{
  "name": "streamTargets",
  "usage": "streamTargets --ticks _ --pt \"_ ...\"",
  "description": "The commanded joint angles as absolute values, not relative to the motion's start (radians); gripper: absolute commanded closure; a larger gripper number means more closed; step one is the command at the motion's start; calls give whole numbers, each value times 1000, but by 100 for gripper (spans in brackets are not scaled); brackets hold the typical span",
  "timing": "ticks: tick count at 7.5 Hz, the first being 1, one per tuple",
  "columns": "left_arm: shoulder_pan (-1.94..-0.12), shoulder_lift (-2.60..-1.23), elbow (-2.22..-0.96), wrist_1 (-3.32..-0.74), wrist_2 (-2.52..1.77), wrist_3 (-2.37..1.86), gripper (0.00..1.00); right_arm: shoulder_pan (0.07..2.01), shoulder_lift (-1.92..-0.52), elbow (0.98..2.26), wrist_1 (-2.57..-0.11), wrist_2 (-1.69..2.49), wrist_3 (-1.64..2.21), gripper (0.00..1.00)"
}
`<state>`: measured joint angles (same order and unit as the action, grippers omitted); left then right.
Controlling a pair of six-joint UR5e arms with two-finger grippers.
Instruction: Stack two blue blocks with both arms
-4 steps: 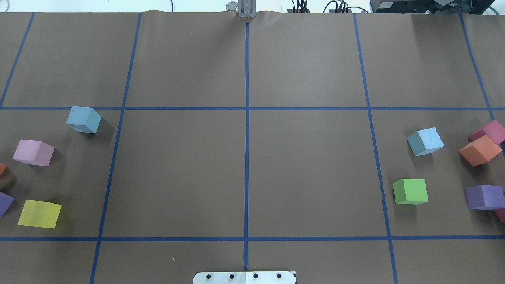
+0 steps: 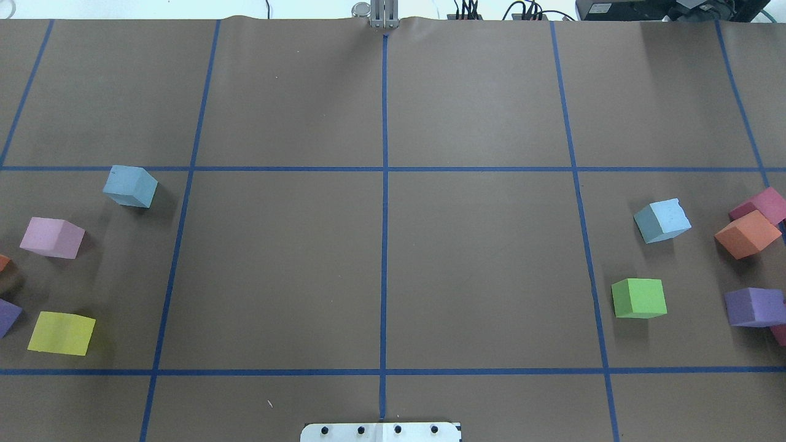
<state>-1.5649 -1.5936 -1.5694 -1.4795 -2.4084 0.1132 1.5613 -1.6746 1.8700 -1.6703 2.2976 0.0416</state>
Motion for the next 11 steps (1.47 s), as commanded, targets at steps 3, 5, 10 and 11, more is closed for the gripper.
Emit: streamTargets --ticks 3,5,10,11 --pt "-1556 -1624 -1661 -1474 -2418 -21 0 1505 -1554 1878 -1672 2332 54 0" --pt "-1415 -1730 -1684 -1471 -2418 -194 1 1394 -1504 1876 -1672 2307 55 0" --pt "-1135 -1911 -1636 -1498 -2401 -521 0 1132 -1341 1856 -1628 2253 227 0" --pt "-1128 -1922 -1585 -1552 -2393 -540 0 1097 -1341 1826 -1579 2253 244 0"
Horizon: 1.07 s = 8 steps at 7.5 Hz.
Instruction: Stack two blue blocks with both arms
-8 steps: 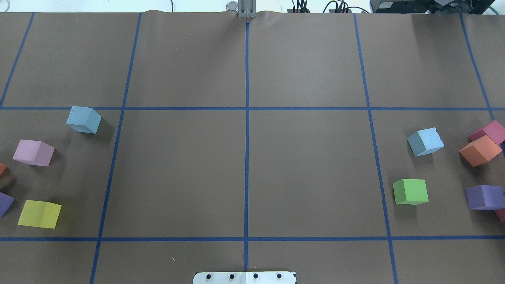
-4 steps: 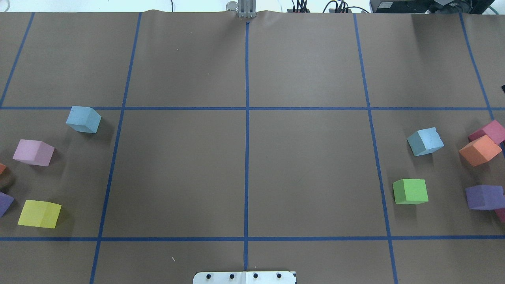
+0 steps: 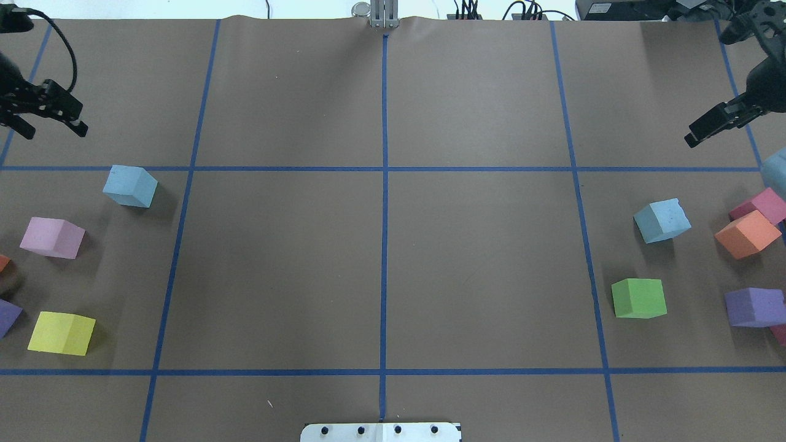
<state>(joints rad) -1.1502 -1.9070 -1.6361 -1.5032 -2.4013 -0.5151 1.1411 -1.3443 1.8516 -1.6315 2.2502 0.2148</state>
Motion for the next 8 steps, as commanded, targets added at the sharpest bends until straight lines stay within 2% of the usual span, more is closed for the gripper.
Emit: streamTargets --ticks 1,4,6,8 --pt "-1126 -1921 -1541 -1618 -2391 -549 1 1069 -1339 1804 -1553 2252 250 0" --pt "-1077 -1916 -1525 -1666 -2327 -586 1 1035 -1373 1804 -1526 2237 305 0" --pt "-1072 -1910 -1522 -1680 -2327 -586 1 1035 -1484 1793 -1388 2206 308 1" --pt "-1063 -1910 -1523 -1681 -2326 -587 1 1035 -1535 1752 -1306 2201 310 3"
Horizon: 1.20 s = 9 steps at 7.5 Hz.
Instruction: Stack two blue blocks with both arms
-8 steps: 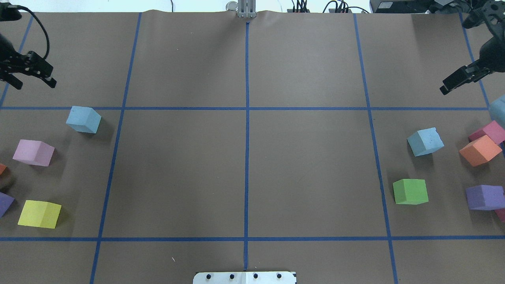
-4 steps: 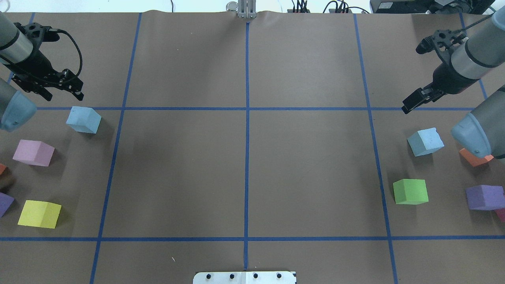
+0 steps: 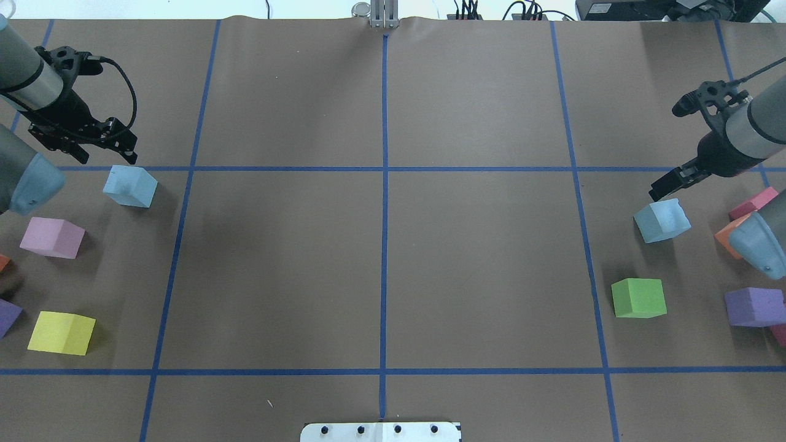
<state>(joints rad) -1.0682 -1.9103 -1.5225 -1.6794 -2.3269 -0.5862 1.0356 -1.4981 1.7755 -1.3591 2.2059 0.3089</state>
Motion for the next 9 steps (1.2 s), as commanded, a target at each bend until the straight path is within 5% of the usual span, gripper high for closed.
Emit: streamTargets --ticks 1,9 --pt "-1060 -1910 -1525 -1681 -2326 -588 1 1035 -1540 1737 -1302 2189 316 8" --pt "-1058 -1911 -1528 -1681 -2326 -606 1 970 -1525 1712 -1258 2178 475 8"
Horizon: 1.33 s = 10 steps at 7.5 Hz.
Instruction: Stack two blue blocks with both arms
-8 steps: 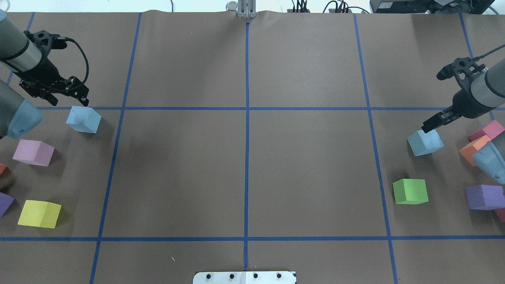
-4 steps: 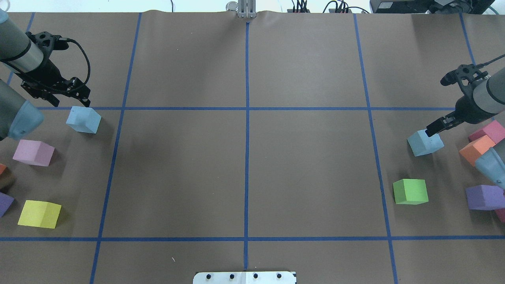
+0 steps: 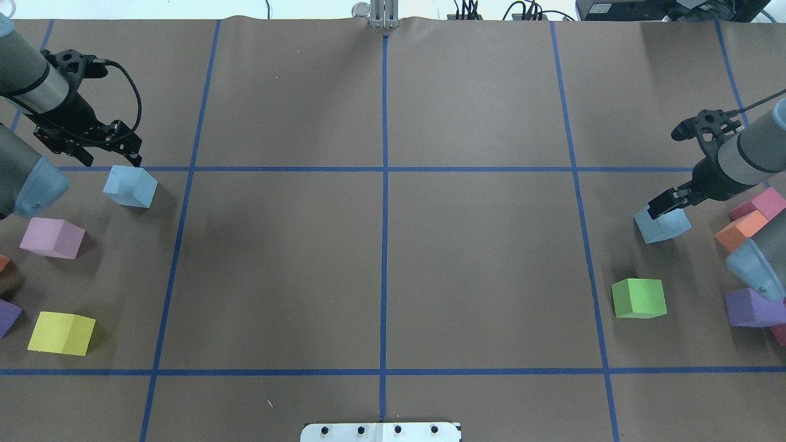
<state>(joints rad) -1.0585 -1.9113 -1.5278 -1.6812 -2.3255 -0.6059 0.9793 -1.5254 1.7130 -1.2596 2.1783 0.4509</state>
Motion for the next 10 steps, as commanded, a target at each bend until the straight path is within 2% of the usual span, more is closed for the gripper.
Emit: streamTargets --ticks 1,4,6,8,9,10 --pt "-1058 -1911 -1528 -1681 -2326 -606 1 968 -1525 1710 -1258 2177 477 8" --pt "-1055 -1911 -1526 -1681 -2326 -606 1 947 -1525 1697 -1258 2148 477 8" --pt "-1054 -1913 -1525 -1681 -2326 -606 1 936 -1516 1683 -1258 2146 477 20" --pt "-1054 -1913 -1523 -1681 -2316 -604 1 931 -1509 1591 -1107 2149 483 27" --pt "-1052 -1914 -1523 -1681 -2312 -606 1 933 -1499 1600 -1089 2158 495 32" --pt "-1052 -1914 -1523 -1681 -2312 -606 1 934 -1500 1615 -1092 2161 495 32"
